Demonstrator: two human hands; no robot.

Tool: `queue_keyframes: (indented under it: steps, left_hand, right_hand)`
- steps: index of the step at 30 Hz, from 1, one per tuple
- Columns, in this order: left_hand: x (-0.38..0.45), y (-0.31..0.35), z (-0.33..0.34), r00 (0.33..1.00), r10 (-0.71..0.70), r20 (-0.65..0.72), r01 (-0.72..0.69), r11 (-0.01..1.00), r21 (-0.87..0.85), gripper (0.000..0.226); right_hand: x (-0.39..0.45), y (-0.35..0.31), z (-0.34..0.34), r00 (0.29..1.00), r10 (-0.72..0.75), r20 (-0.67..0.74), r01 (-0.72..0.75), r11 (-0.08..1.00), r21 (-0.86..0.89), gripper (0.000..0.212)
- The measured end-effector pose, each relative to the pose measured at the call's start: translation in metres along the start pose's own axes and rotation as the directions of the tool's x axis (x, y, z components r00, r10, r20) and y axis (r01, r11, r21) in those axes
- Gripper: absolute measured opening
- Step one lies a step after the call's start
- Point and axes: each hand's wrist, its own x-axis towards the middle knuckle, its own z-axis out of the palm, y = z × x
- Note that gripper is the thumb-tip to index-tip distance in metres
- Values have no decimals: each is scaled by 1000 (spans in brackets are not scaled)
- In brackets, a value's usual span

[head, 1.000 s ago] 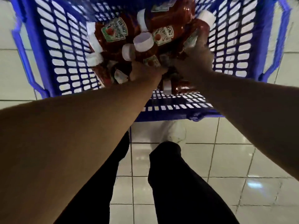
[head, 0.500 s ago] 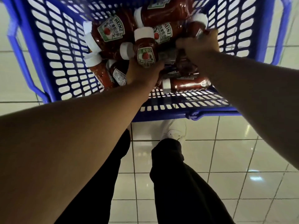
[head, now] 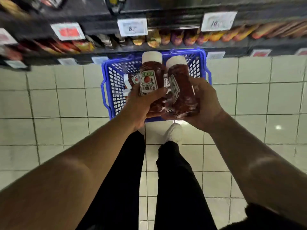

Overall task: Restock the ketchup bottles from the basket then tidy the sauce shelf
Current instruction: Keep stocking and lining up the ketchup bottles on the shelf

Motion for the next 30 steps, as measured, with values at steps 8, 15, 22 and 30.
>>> queue_keyframes:
  steps: [8, 15, 22, 30]
  left_hand:
    - [-200, 160, 32, 936, 340, 95, -344, 938, 33, 49]
    - [-316, 274, 43, 781, 625, -24, -625, 780, -19, 39]
    - [-384, 354, 61, 742, 671, 11, -629, 701, -335, 39]
    - [-434, 456, 58, 737, 659, 151, -530, 702, -476, 29]
  right_hand:
    - [-169, -65, 165, 933, -323, 162, 354, 905, -235, 53]
    - [-269, -116, 265, 854, -425, 300, 511, 793, -331, 54]
    - [-318, -139, 352, 764, -357, 538, 519, 835, -183, 70]
    - [-333, -163, 439, 705, -384, 596, 663, 656, -361, 93]
